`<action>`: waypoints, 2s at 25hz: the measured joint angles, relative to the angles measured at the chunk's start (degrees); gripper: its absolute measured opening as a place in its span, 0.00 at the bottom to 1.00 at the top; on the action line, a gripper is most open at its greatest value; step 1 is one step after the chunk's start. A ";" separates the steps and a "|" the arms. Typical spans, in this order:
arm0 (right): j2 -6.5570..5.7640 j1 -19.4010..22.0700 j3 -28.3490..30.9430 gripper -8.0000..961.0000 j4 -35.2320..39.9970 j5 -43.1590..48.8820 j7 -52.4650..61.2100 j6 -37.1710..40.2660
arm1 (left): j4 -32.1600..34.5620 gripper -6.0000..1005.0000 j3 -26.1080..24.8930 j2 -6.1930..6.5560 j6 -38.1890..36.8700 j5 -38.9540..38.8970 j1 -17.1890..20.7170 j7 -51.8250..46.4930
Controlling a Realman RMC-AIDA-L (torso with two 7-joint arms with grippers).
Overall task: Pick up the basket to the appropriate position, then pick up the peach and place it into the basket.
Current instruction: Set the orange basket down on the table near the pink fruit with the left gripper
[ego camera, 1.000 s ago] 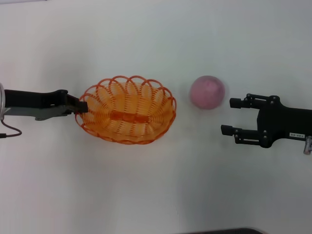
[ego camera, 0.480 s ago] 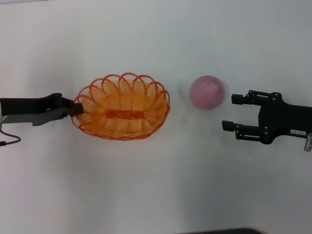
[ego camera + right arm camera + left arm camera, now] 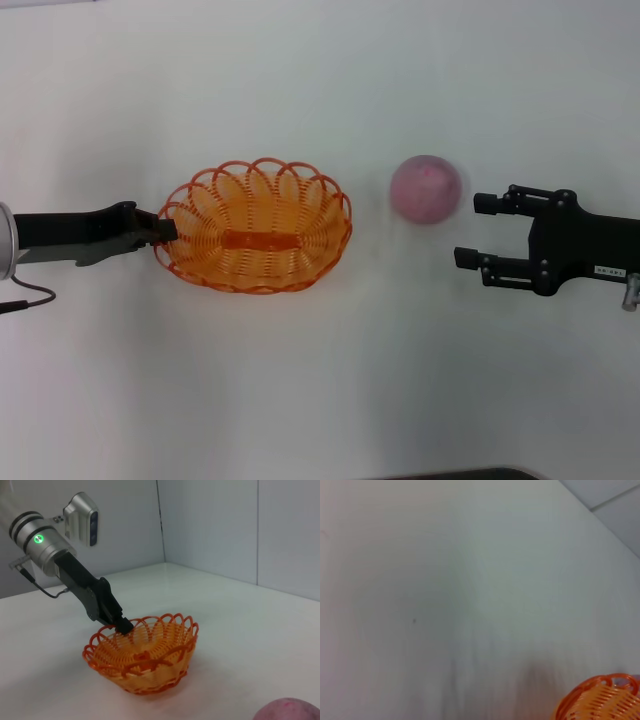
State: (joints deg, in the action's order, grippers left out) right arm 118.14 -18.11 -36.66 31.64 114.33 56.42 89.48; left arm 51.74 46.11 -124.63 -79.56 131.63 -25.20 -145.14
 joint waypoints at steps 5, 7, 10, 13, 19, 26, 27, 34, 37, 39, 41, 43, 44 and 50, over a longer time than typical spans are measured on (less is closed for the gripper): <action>-0.02 0.00 -0.27 0.80 -0.23 0.08 0.00 -0.32 | 0.21 0.07 0.22 0.00 0.68 -0.64 0.27 -0.03; -0.02 0.00 -0.29 0.80 -0.28 0.10 0.00 -0.34 | 0.24 0.07 0.28 0.00 1.02 -0.67 0.30 -0.18; -0.02 0.00 -0.27 0.80 -0.34 0.11 -0.01 -0.38 | 0.16 0.07 0.32 0.00 1.50 -0.62 0.32 -0.31; -0.02 0.00 -0.30 0.80 -0.38 0.11 -0.04 -0.42 | 0.12 0.07 0.35 0.02 1.82 -0.71 0.33 -0.32; 0.06 0.00 -0.36 0.80 -0.38 0.10 -0.07 -0.48 | 0.28 0.07 0.38 0.19 2.41 -0.72 0.33 -0.32; 0.07 0.00 -0.37 0.80 -0.35 0.10 -0.09 -0.48 | 0.12 0.07 0.34 0.15 2.82 -0.78 0.33 -0.32; 0.07 0.00 -0.37 0.80 -0.35 0.10 -0.10 -0.48 | 0.08 0.07 0.31 0.13 2.88 -0.78 0.34 -0.32; 0.07 -0.07 -0.43 0.80 -0.35 0.10 -0.15 -0.46 | 0.04 0.07 0.38 0.05 4.09 -0.83 0.98 -0.41; 0.07 -0.14 -0.43 0.80 -0.30 0.10 -0.14 -0.45 | 0.04 0.08 0.39 -0.01 4.33 -0.87 1.09 -0.41; 0.07 -0.31 -0.43 0.80 -0.30 0.10 -0.14 -0.45 | 0.04 0.08 0.39 -0.02 4.34 -1.09 1.12 -0.41; 0.07 -0.43 -0.43 0.80 -0.31 0.10 -0.13 -0.44 | 0.04 0.08 0.39 0.00 4.33 -1.75 1.22 -0.41; 0.08 -0.51 -0.43 0.80 -0.32 0.10 -0.12 -0.45 | 0.00 0.08 0.38 0.04 4.16 -2.27 1.32 -0.41; 0.11 -0.53 -0.43 0.80 -0.33 0.10 -0.12 -0.46 | -0.02 0.08 0.38 0.06 4.05 -2.42 1.34 -0.41; 0.23 -0.59 -0.43 0.80 -0.35 0.10 -0.09 -0.51 | -0.06 0.11 0.22 0.14 3.85 -2.75 1.59 -0.42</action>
State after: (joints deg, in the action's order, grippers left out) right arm 118.37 -18.70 -37.09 31.29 114.43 56.34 88.97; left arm 51.68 46.34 -124.49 -75.70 128.88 -23.61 -145.55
